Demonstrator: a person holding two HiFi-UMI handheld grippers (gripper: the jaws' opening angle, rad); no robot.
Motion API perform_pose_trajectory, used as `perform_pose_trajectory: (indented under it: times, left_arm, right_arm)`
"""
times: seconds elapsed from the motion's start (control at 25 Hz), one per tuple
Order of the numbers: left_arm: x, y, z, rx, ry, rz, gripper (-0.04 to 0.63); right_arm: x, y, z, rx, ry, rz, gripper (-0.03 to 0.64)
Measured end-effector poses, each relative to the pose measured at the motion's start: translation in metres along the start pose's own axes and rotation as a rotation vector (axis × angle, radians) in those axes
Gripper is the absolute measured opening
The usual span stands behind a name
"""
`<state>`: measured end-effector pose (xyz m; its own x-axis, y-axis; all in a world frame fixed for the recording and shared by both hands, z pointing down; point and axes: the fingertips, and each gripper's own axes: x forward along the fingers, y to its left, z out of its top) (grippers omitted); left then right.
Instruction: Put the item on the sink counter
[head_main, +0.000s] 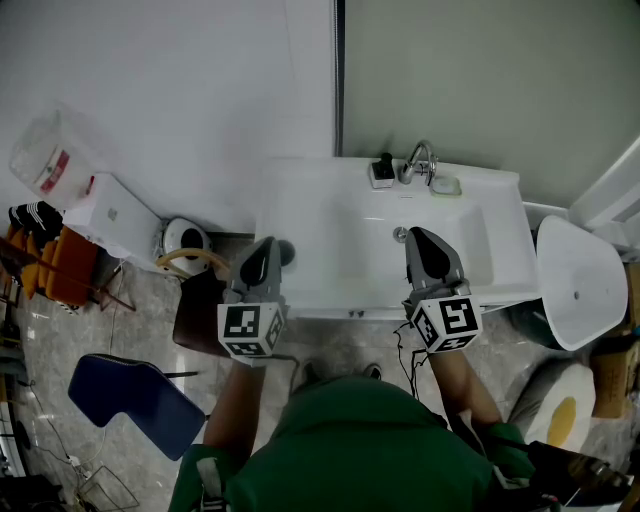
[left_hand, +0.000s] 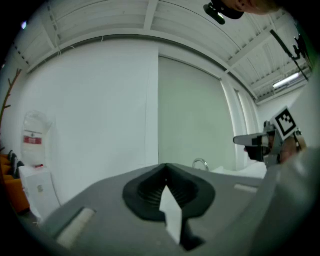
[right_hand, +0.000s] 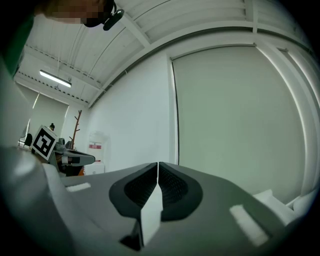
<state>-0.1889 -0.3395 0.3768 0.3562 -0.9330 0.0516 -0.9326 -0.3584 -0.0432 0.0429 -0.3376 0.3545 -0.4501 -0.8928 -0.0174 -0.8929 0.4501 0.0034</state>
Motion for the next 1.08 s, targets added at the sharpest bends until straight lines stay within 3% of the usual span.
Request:
perform_pose_trajectory:
  times: [1.08]
  left_arm:
    - [-0.0066, 0.0041, -0.0057, 0.011, 0.005, -0.002, -0.002]
  right_arm:
    - [-0.0011, 0.0098, -0.0039, -0.008, 0.013, 0.003, 0.008]
